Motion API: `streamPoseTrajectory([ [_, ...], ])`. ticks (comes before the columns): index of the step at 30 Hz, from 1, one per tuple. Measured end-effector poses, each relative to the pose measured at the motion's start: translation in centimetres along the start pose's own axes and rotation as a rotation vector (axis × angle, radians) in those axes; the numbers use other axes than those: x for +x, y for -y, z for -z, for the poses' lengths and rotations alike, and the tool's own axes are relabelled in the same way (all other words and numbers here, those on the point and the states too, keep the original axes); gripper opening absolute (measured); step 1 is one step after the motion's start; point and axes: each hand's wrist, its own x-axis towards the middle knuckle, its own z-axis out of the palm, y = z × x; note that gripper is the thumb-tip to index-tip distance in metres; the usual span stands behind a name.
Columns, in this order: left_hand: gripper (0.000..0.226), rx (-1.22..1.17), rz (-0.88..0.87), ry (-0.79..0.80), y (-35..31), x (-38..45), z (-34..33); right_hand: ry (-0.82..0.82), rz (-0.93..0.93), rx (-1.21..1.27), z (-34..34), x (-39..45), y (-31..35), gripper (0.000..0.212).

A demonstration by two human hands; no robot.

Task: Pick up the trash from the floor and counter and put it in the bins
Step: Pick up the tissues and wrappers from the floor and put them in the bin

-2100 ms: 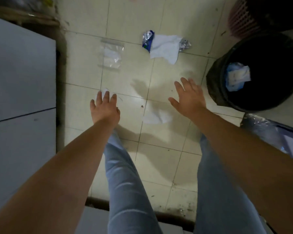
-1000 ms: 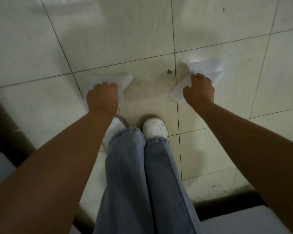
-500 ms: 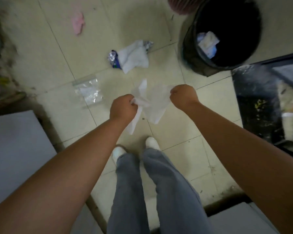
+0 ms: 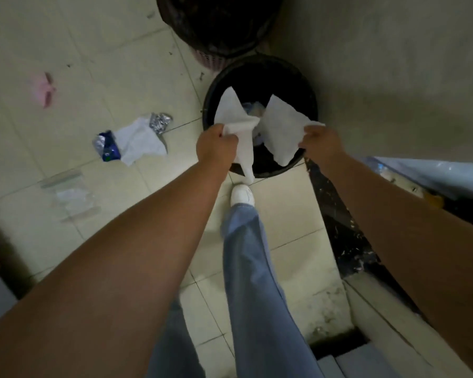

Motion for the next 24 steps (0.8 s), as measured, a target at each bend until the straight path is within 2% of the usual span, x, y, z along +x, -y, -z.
streamPoseTrajectory([
  [1,0.015,0.011,0.024,0.023,-0.9,0.8,-1.5,0.028,-0.01,0.034,0.7,1.1,-0.2,0.042],
  [3,0.052,0.053,0.108,0.147,-2.1,2.4,-3.8,0.102,-0.017,-0.002,1.3,3.4,-0.6,0.032],
  [5,0.067,0.194,0.132,0.24,-2.6,4.0,-5.1,0.144,0.025,-0.121,1.0,5.1,-0.8,0.034],
  [7,0.061,0.434,0.068,0.246,-2.3,4.5,-5.5,0.192,0.032,-0.193,0.4,6.0,-1.1,0.042],
  [9,0.052,0.618,0.024,0.255,-1.5,4.1,-5.1,0.232,-0.022,-0.219,-0.2,6.1,-1.1,0.031],
  [10,0.049,0.693,0.008,0.254,-1.0,3.9,-4.7,0.238,0.014,-0.3,-0.6,6.0,-1.1,0.029],
  [12,0.043,0.814,-0.019,0.231,0.0,3.5,-3.3,0.261,0.049,-0.395,-1.0,5.5,-0.7,0.035],
  [15,0.037,0.94,-0.045,0.162,1.0,3.2,-0.1,0.237,0.124,-0.486,-1.9,4.6,0.4,0.037],
  [19,0.04,1.108,-0.136,0.066,2.4,3.5,5.4,0.248,0.248,-0.517,-5.0,3.0,4.1,0.04],
  [24,0.046,1.113,-0.06,-0.062,5.5,5.0,14.5,0.263,0.424,-0.671,-11.9,0.3,10.1,0.046],
])
